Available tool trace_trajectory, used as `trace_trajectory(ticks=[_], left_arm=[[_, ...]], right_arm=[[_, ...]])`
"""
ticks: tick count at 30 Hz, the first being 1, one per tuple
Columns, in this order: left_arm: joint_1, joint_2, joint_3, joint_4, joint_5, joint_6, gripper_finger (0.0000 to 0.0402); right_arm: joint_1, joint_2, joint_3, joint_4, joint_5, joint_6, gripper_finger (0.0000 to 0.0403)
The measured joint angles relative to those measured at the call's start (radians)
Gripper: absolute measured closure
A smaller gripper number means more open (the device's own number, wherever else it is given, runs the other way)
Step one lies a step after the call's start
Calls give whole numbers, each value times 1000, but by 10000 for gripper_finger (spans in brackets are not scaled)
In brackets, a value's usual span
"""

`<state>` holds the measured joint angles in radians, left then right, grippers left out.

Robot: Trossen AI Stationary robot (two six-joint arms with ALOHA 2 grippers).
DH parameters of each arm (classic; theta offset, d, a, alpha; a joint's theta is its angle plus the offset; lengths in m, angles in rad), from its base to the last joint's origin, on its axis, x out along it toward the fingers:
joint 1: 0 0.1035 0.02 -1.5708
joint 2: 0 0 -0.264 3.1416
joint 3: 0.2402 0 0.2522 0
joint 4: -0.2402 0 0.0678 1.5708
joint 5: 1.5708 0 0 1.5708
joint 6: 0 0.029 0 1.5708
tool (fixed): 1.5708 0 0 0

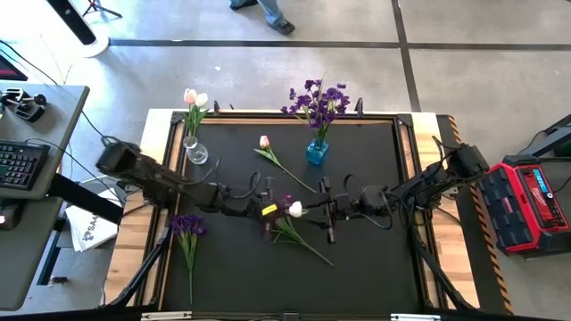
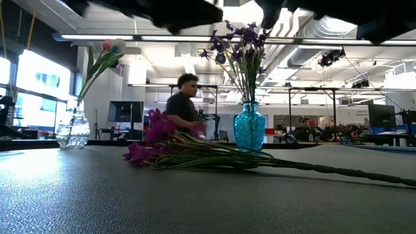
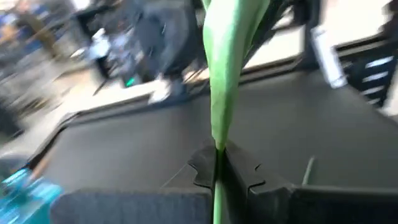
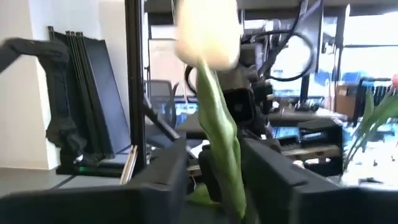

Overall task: Sort flowers into vase by color
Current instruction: Put the white flower into the transparent vase

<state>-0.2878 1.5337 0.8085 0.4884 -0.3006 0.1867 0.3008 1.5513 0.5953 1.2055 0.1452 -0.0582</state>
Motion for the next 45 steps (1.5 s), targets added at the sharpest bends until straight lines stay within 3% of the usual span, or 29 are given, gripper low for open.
trace_trajectory(ticks=[5, 9, 11, 17, 22, 35, 45], left_arm=[[-79, -184, -8, -339, -349, -78, 401], [-143, -343, -14, -551, -705, -156, 401], [-167, -422, -14, -622, -835, -188, 401], [-176, -629, -14, -666, -1006, -101, 401], [-162, -750, -14, -704, -1264, -37, 401], [-40, -1029, -15, -1060, -1261, -359, 401], [94, -1089, -15, -1363, -1097, -641, 401]], right_arm=[[23, -112, 0, -47, 15, -66, 180], [43, -205, 0, -191, 89, -86, 156], [49, -224, 0, -265, 130, -80, 154], [50, -160, 0, -300, 166, -29, 161], [50, -63, 0, -229, 192, -17, 171], [54, -6, 0, -178, 190, -1, 183], [53, -6, 0, -174, 188, -1, 183]])
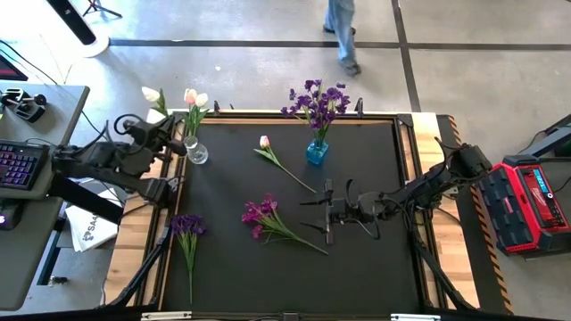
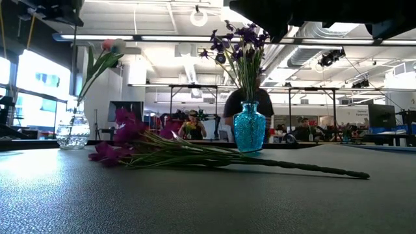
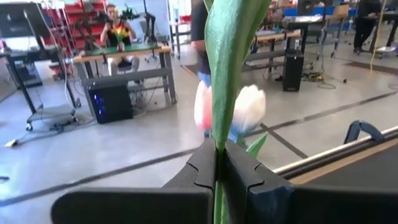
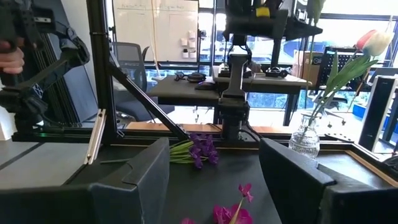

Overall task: Sort flowers into vase by color
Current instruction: Put the white flower into the transparent vase

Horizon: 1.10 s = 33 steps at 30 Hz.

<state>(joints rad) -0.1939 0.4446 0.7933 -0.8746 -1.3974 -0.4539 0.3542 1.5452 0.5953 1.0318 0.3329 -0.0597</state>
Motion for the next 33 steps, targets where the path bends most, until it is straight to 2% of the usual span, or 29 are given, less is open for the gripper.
trace_trajectory(ticks=[10, 18, 22, 28, 33], left_arm=[[129, 5, -101, -15, 80, -70, 401], [232, 4, -106, -11, 121, -78, 393], [281, 4, -106, -11, 194, -56, 365], [349, 4, -99, -11, 261, 10, 293], [387, 4, -14, 17, 367, 125, 243]], right_arm=[[0, 0, 0, 25, 0, 0, 183], [0, 0, 0, 27, 0, 0, 183], [0, 0, 0, 27, 0, 0, 183], [0, 0, 0, 27, 0, 0, 183], [0, 0, 0, 26, 0, 1, 183]])
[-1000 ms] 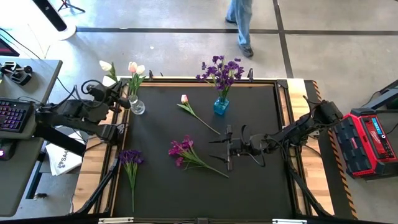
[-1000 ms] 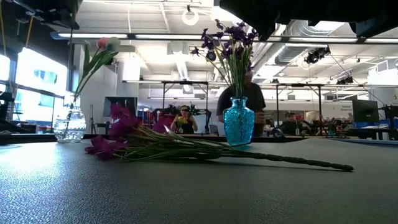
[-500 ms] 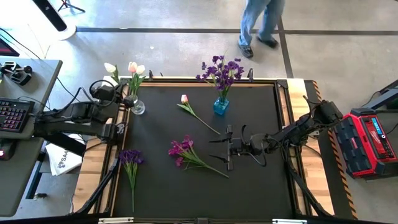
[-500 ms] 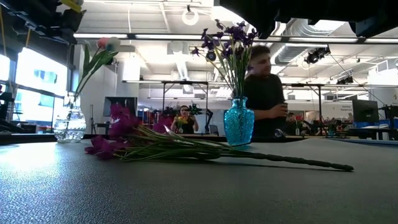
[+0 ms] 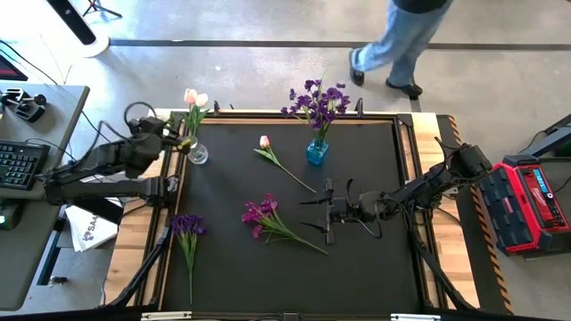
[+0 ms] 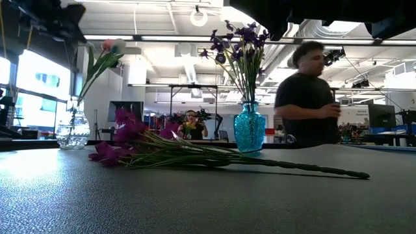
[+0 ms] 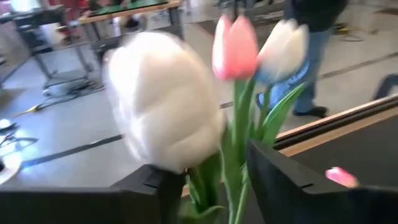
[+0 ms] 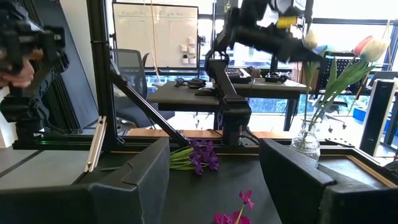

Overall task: Sort flowers into vase by color
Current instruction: Put the white flower into the transparent vase

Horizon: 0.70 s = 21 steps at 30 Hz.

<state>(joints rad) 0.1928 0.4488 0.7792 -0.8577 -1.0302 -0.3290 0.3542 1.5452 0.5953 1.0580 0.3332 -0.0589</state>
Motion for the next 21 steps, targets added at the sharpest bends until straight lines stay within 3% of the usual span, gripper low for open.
trace_trajectory(ticks=[5, 10, 14, 21], left_arm=[[5, 23, 143, 3, 82, 107, 220], [5, 83, 264, 6, 176, 167, 218], [5, 139, 275, -7, 183, 200, 218], [7, 200, 204, -17, 98, 169, 217]], right_arm=[[-2, 0, 0, -37, 0, 44, 183], [-25, 0, 0, -195, 0, 158, 183], [-43, 0, 0, -294, 4, 243, 183], [-46, 0, 0, -292, 2, 236, 183]])
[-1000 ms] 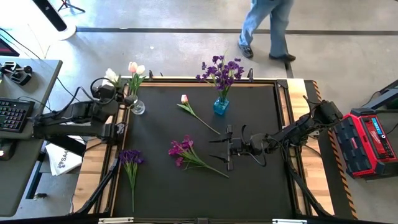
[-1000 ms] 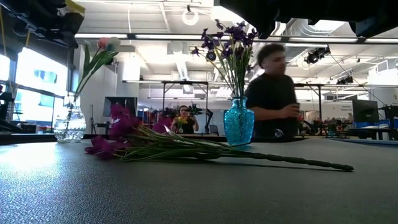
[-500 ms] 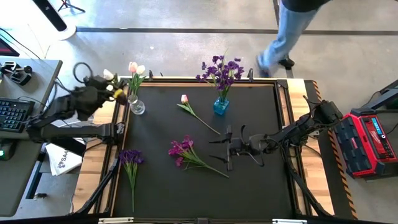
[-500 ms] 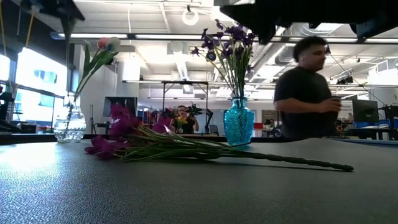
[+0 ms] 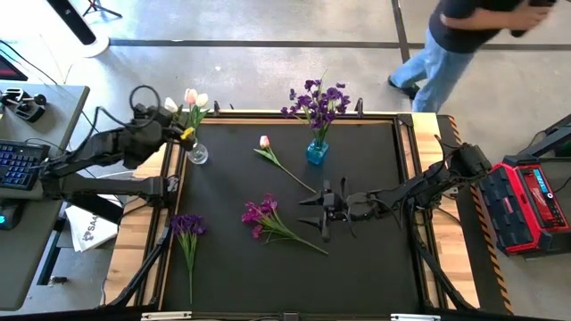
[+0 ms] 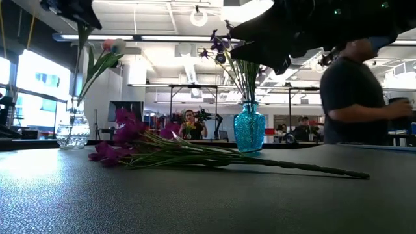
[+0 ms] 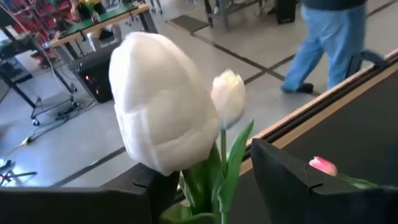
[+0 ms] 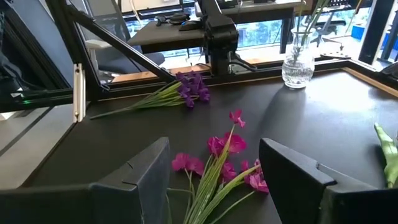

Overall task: Sort flowers into vase by color
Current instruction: Put the white flower into the transparent vase, then put the dark pink flowers into the blue vase

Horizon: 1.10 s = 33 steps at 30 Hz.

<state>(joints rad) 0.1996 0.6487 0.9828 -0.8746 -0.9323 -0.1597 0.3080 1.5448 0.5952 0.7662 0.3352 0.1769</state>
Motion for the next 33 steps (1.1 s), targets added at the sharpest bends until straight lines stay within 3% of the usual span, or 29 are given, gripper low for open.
trace_trajectory(ticks=[8, 15, 21, 27, 33], left_arm=[[66, -29, -11, -4, 22, -7, 174], [158, -49, -11, -14, 164, -5, 123], [224, -32, -11, -25, 216, -4, 117], [291, -8, -11, -36, 397, -3, 117], [370, 40, -11, -91, 398, -1, 117]], right_arm=[[0, 0, 0, -4, -6, -1, 183], [0, 0, 0, -7, -11, -2, 183], [0, 0, 0, -7, -10, -2, 183], [0, 0, 0, -11, -10, -2, 183], [0, 0, 0, -23, -10, -2, 183]])
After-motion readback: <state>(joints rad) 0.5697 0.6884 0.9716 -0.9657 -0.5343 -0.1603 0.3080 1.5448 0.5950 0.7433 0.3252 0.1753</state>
